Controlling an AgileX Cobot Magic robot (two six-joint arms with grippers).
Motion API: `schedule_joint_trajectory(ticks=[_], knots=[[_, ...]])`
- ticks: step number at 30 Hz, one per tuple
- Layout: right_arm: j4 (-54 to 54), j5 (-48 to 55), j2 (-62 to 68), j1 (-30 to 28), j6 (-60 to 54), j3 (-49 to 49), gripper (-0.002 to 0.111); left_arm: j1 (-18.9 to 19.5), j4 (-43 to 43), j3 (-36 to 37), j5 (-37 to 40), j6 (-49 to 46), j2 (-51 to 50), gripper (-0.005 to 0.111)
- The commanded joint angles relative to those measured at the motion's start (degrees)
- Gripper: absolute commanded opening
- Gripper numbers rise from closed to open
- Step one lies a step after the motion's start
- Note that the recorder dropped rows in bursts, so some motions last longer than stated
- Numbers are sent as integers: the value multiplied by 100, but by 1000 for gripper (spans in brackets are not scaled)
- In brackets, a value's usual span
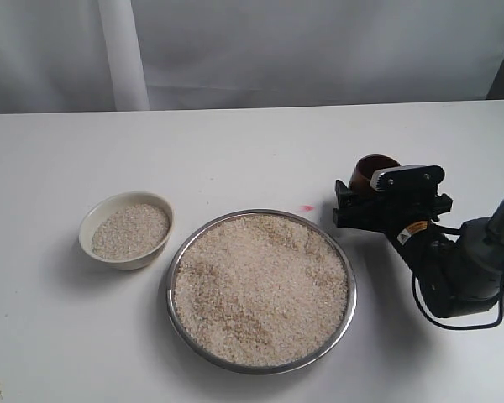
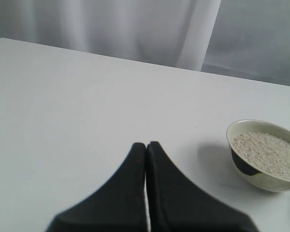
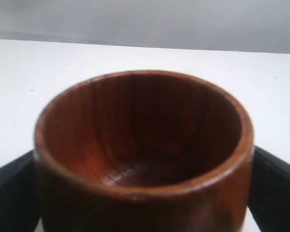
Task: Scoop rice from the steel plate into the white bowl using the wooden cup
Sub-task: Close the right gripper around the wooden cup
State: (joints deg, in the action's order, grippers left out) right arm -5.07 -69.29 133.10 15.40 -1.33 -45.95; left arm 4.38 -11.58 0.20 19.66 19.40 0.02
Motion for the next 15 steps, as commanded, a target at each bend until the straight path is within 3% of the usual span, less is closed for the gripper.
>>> schedule_joint_trajectory(ticks=[1,10,15], knots=[[-11,-67,-7,-7,-40,-12,89,-37,33,-20,-33,5,-2,0],[-11,-67,-7,-7,-40,-23,79,-37,33,-20,-33,5,-2,0],[-11,-67,-7,-7,-40,-149,54,-37,33,-20,-33,5,-2,0]])
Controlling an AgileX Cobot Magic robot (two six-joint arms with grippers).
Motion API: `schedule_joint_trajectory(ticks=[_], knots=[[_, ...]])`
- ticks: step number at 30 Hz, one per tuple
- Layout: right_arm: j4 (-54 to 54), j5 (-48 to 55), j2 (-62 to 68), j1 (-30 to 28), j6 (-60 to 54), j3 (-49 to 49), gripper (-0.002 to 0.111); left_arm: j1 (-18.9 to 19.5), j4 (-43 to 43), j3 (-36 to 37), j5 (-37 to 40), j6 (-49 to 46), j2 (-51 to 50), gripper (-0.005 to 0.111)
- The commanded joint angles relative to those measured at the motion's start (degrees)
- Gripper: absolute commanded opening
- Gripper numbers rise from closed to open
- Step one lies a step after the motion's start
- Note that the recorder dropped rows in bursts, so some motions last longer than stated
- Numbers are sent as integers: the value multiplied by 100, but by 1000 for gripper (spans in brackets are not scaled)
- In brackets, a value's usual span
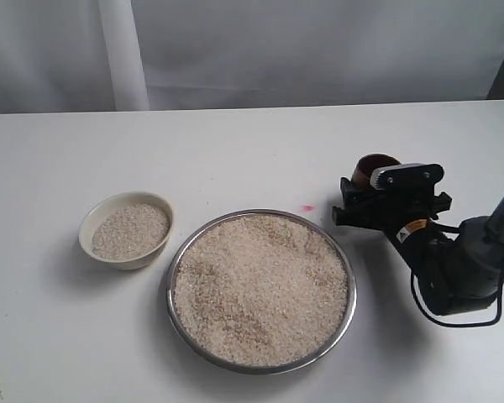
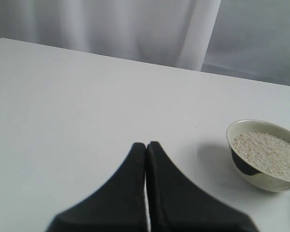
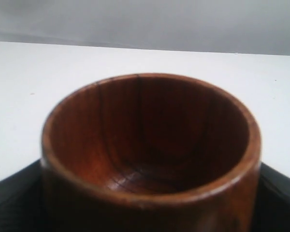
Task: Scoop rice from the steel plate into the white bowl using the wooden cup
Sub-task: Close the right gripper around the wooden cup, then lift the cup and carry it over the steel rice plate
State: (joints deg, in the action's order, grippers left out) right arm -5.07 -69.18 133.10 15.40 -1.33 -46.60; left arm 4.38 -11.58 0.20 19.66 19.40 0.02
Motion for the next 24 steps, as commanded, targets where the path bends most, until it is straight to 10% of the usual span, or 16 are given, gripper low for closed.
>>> schedule_joint_trajectory(ticks=[1,6,13,24], knots=[[-11,-79,-7,-7,-40,-85,47,-37,33,-20,-33,5,-2,0],[38,-79,-7,-7,-40,-85,4,-37,33,-20,-33,5,-2,0],[592,260,-683,-7,-57,250,0,-37,33,-20,-33,5,-2,0],[3108,7824,-4373,432,-1512,-892,0,-37,33,-20,-33,5,-2,0]])
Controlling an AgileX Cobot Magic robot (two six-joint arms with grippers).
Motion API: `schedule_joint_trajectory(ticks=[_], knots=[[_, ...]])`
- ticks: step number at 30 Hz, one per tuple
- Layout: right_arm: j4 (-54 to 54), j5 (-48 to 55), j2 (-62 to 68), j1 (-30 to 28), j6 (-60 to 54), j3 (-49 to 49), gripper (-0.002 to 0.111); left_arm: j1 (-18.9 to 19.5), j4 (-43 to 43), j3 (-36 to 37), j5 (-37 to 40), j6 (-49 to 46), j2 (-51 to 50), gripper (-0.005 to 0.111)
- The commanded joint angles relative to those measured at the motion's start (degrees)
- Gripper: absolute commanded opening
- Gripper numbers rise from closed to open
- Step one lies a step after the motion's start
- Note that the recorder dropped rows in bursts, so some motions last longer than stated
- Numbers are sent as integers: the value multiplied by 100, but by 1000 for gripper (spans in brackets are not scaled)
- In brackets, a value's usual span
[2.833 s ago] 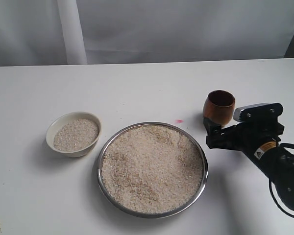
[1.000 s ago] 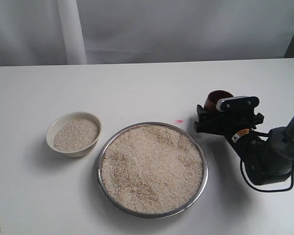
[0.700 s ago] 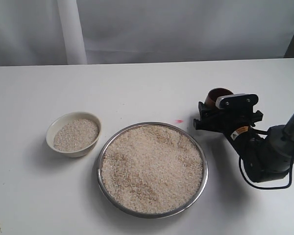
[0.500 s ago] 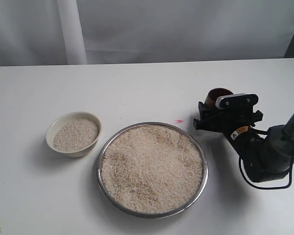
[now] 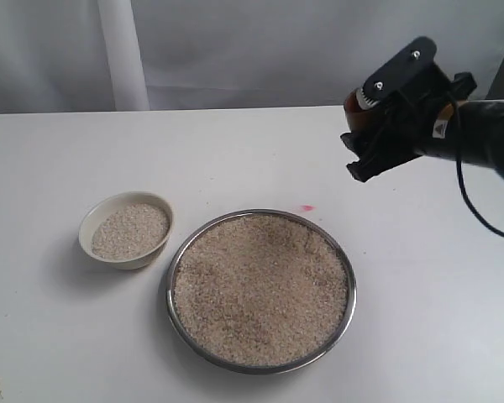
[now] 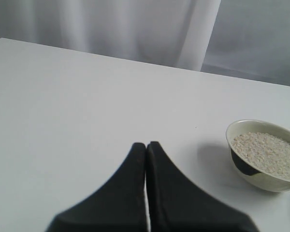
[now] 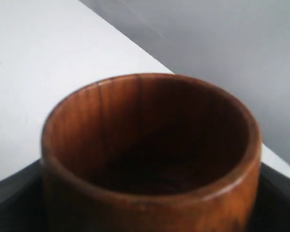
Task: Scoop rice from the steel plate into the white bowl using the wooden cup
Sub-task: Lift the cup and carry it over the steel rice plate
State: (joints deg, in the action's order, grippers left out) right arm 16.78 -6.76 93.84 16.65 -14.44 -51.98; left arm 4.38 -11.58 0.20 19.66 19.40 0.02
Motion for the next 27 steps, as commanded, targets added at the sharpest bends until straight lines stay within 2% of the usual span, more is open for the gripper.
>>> schedule_joint_trajectory(ticks=[1,3,4,5,14,20,27], knots=[[1131,2113,-508,498,-484,-498,0,-37,33,-20,-33,5,-2,0],[1528,3200,-529,1038,-1191,-763,0,-37,33,-20,-33,5,-2,0],[1719,3455,-529,1204,-1270,-822,0,-37,33,-20,-33,5,-2,0],[2285,3870,-529,1606,-1272,-920,0,-37,33,-20,-33,5,-2,0],[4442,5098,-94,3028,-1272,-947,0,-37,33,-20,-33,5,-2,0],[5040,5688,709,3330,-1260,-947,0,-37,33,-20,-33,5,-2,0],[5340,5857,1407,3359,-1260,-947,0,-37,33,-20,-33,5,-2,0]])
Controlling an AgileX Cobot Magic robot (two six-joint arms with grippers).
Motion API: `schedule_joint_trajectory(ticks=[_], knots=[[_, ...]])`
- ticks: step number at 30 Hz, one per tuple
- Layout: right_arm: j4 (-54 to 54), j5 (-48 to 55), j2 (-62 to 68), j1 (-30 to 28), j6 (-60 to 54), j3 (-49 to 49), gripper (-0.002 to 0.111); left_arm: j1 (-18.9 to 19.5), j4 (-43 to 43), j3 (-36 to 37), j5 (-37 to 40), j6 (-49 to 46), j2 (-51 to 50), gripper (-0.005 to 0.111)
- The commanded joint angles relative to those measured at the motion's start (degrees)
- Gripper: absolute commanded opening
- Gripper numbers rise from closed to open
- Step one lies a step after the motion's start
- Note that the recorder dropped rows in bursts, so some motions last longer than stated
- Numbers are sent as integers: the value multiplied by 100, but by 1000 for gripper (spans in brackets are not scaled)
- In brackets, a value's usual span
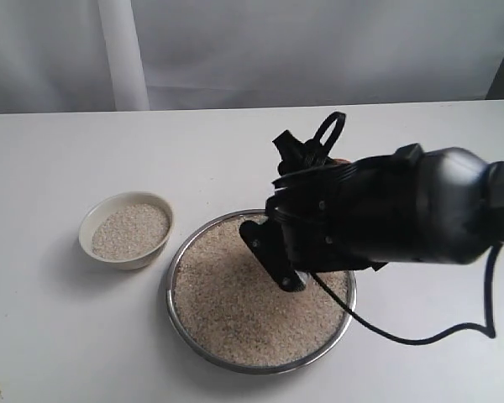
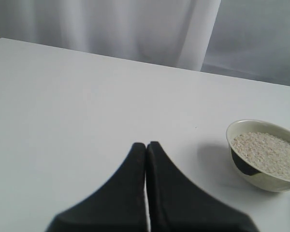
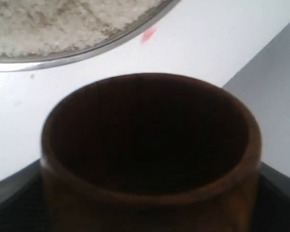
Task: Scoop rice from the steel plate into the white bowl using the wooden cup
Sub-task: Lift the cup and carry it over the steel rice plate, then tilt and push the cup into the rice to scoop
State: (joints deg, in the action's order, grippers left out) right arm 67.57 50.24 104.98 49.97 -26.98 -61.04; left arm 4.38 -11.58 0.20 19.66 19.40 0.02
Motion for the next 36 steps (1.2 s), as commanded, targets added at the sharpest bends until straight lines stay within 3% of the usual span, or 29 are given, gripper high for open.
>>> schedule_joint_trajectory(ticks=[1,29,36], knots=[[261,158,380,27,-6,-41,0,-37,33,-20,-33,5,-2,0],[186,-145,880,208,41,-41,0,-37,33,-20,-33,5,-2,0],[10,233,1281,235,29,-399,0,-37,33,-20,-33,5,-2,0]])
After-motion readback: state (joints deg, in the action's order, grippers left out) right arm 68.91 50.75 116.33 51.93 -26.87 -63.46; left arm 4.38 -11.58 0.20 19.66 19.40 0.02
